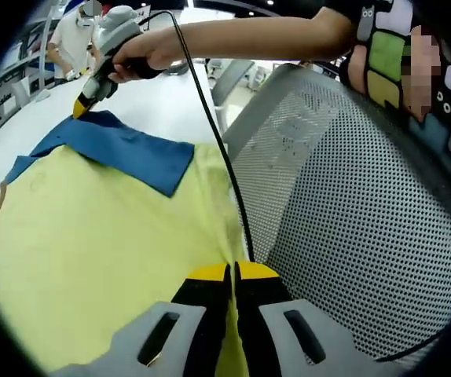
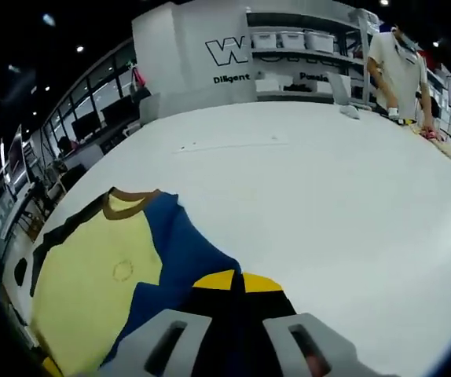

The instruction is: Fold the garment on the visible template until the final outline fits inside the template.

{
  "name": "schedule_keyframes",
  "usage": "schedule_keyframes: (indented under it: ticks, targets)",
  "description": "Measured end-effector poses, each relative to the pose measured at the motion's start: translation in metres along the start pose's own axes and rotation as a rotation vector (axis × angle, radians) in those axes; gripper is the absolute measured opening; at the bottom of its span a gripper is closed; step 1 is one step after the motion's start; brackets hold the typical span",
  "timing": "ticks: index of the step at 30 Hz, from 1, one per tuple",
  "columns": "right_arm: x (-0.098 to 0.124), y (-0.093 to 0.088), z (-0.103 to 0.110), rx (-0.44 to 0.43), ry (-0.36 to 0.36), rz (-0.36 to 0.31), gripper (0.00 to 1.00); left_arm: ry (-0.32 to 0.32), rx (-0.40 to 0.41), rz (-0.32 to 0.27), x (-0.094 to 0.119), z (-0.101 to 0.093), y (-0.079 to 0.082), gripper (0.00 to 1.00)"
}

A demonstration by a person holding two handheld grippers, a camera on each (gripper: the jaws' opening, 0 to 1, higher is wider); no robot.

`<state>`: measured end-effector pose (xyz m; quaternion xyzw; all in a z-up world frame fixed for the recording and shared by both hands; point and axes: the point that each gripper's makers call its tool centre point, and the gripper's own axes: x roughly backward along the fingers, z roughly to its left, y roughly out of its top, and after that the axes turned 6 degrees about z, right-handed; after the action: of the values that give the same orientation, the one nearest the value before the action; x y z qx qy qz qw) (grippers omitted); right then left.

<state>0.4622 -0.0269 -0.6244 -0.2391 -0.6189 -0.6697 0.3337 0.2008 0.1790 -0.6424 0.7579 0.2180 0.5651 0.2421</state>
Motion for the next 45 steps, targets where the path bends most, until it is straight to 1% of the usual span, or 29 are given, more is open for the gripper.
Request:
schedule_keyframes:
  ticks: [3,6,7,8,9,10,12,13,15,16,18,19,20,21,22,24,28,32,34,35,36,37,39,42,43,44,45]
  targets:
    - [-0.005,-0.002,-0.005,-0.023,-0.009,0.005,0.0,0.002,-0.004,0.01,0.0,0.001,0.001,0.0]
    - [-0.01,-0.005,-0.003,0.011,0.011,0.018,0.0,0.007,0.006,0.022,-0.001,0.002,0.001,0.0]
    - [-0.008,-0.004,-0.002,0.015,0.019,0.011,0.0,0.017,0.013,0.02,0.0,0.003,0.001,0.01]
    - [-0.006,-0.003,-0.002,0.016,0.02,-0.001,0.0,0.026,0.016,0.012,0.0,0.004,0.002,0.04]
    - [0.0,0.003,-0.003,0.03,0.019,-0.031,0.08,0.034,0.022,-0.012,0.002,0.004,0.003,0.07]
    - [0.004,0.006,-0.004,0.049,0.013,-0.043,0.14,0.037,0.029,-0.021,0.004,0.003,0.003,0.13]
    - [0.015,0.007,-0.003,0.061,0.012,-0.05,0.23,0.076,0.027,-0.049,0.011,0.006,0.006,0.21]
    - [0.017,0.007,-0.002,0.064,0.018,-0.047,0.24,0.097,0.025,-0.062,0.013,0.008,0.007,0.25]
    - [0.027,0.005,0.007,0.075,0.062,-0.042,0.23,0.119,0.048,-0.083,0.019,0.012,0.007,0.3]
    - [0.031,0.003,0.014,0.103,0.092,-0.037,0.23,0.136,0.06,-0.092,0.022,0.015,0.007,0.32]
    - [0.037,0.001,0.024,0.144,0.116,-0.03,0.24,0.167,0.062,-0.103,0.025,0.02,0.006,0.35]
    - [0.04,-0.001,0.028,0.159,0.131,-0.028,0.24,0.173,0.063,-0.106,0.026,0.021,0.006,0.4]
    - [0.045,-0.003,0.037,0.17,0.161,-0.022,0.24,0.198,0.078,-0.122,0.028,0.026,0.006,0.44]
    - [0.048,-0.006,0.043,0.177,0.181,-0.017,0.25,0.208,0.085,-0.125,0.029,0.028,0.005,0.47]
    - [0.051,-0.008,0.047,0.176,0.185,-0.012,0.27,0.224,0.086,-0.126,0.03,0.031,0.003,0.5]
    - [0.056,-0.014,0.051,0.174,0.189,0.002,0.35,0.242,0.089,-0.126,0.032,0.034,0.002,0.54]
    - [0.062,-0.026,0.066,0.243,0.229,0.033,0.31,0.267,0.11,-0.139,0.034,0.038,0.0,0.58]
    - [0.065,-0.044,0.084,0.379,0.283,0.091,0.26,0.297,0.125,-0.152,0.037,0.044,0.0,0.63]
    - [0.066,-0.06,0.094,0.462,0.326,0.142,0.25,0.307,0.132,-0.155,0.039,0.046,-0.002,0.65]
    - [0.066,-0.065,0.095,0.482,0.328,0.157,0.25,0.31,0.135,-0.158,0.039,0.046,-0.002,0.65]
    - [0.065,-0.07,0.097,0.518,0.329,0.169,0.24,0.314,0.137,-0.16,0.04,0.046,-0.002,0.66]
    - [0.065,-0.073,0.098,0.536,0.331,0.179,0.24,0.318,0.14,-0.162,0.04,0.047,-0.003,0.67]
    - [0.063,-0.076,0.099,0.529,0.333,0.186,0.23,0.322,0.144,-0.162,0.04,0.048,-0.004,0.69]
    - [0.062,-0.082,0.1,0.55,0.346,0.209,0.22,0.335,0.152,-0.166,0.042,0.05,-0.005,0.72]
    - [0.062,-0.085,0.1,0.579,0.347,0.226,0.21,0.34,0.156,-0.166,0.042,0.051,-0.006,0.73]
    - [0.063,-0.086,0.1,0.589,0.348,0.23,0.2,0.343,0.159,-0.165,0.043,0.051,-0.007,0.74]
    - [0.063,-0.09,0.102,0.631,0.358,0.243,0.19,0.347,0.162,-0.164,0.043,0.052,-0.008,0.74]
